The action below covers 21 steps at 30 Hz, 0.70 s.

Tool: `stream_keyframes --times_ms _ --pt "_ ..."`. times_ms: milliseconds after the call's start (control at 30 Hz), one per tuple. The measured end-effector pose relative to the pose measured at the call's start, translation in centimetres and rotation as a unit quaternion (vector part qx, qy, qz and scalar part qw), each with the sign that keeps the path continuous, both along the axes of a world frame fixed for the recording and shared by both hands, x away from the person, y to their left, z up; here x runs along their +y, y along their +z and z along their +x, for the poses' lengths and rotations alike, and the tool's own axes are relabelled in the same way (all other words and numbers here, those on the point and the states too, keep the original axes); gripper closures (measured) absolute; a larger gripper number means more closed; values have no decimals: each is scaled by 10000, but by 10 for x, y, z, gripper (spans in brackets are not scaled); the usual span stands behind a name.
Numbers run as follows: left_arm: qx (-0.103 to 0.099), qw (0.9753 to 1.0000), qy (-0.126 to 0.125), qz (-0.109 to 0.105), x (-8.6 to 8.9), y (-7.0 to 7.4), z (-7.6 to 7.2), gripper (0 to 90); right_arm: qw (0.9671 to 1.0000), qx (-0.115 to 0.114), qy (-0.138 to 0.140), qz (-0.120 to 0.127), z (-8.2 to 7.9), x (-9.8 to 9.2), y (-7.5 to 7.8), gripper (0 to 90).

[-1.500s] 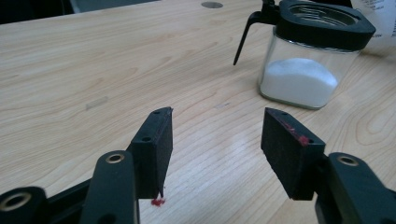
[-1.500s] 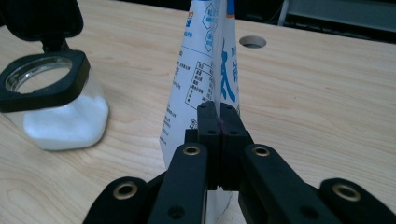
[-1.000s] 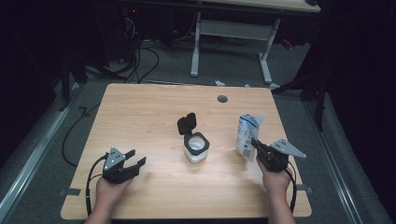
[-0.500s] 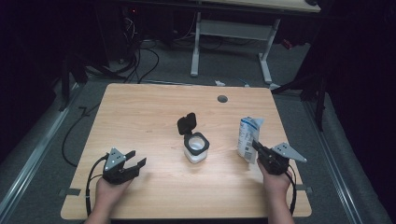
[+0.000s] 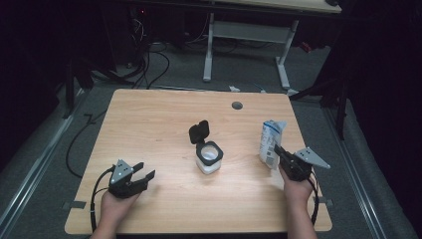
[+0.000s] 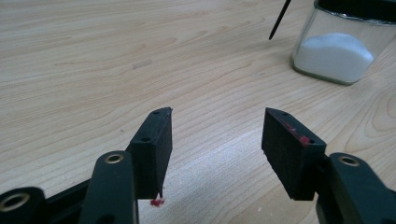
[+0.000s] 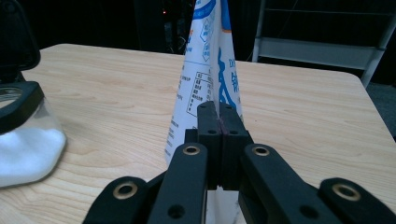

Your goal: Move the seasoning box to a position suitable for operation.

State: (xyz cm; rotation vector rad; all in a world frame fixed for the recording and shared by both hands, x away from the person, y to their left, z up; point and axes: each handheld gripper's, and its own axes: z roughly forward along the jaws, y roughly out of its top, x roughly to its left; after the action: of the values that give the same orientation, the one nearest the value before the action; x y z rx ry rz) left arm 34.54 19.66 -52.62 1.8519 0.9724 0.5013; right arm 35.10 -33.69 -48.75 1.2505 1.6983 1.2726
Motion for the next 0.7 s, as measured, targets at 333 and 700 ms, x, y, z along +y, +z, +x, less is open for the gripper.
stream_keyframes --times_ms 333,700 --pt "0 10000 -31 -64 0 1 -1 433 10000 0 -86 -8 -3 -8 -7 891" --pt "-9 10000 -57 -63 0 2 -1 432 9999 40 -106 -8 -8 -9 -10 872"
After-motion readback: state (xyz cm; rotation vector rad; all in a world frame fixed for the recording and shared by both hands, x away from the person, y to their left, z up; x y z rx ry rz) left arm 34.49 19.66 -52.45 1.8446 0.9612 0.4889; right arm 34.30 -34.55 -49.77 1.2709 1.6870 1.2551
